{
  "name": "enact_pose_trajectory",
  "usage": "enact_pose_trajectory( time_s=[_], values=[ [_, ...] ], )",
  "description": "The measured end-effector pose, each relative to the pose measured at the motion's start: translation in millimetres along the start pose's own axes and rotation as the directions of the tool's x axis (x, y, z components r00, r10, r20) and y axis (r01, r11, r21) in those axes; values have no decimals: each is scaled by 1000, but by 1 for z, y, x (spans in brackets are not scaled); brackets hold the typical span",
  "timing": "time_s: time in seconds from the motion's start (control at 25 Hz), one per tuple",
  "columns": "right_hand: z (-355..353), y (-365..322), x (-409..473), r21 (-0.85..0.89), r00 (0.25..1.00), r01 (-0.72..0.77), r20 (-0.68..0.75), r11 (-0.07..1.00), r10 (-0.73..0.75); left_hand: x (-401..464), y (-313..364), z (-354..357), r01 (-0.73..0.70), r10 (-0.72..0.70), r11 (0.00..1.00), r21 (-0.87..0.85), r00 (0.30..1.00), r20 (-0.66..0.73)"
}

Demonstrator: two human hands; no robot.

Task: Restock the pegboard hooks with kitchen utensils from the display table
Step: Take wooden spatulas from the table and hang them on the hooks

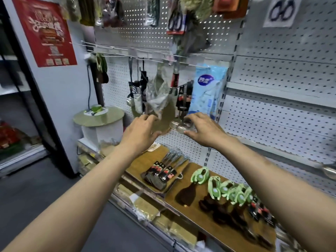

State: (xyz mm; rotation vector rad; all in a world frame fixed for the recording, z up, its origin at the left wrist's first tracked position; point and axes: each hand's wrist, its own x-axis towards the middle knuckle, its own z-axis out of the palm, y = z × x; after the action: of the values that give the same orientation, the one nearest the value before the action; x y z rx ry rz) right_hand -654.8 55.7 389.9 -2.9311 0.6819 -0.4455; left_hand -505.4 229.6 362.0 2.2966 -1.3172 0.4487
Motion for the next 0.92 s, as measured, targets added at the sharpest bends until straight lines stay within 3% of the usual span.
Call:
enact_pose_trajectory(
  time_s=[0.24,0.6,0.72,0.92],
  values=[
    [115,-22,156,96,987,-35,159,995,19,93,-137,66,105,-106,994,12,987,125],
    [296,-45,304,158,842,-319,500,934,203,165,-330,205,345,-290,938,-31,832,474],
    [366,-51,330,222,759,-518,564,826,325,184,-389,272,382,-268,920,-86,775,572],
    [474,-62,370,277,517,-845,644,458,563,209,-453,374,373,-143,910,-181,694,706]
  ],
)
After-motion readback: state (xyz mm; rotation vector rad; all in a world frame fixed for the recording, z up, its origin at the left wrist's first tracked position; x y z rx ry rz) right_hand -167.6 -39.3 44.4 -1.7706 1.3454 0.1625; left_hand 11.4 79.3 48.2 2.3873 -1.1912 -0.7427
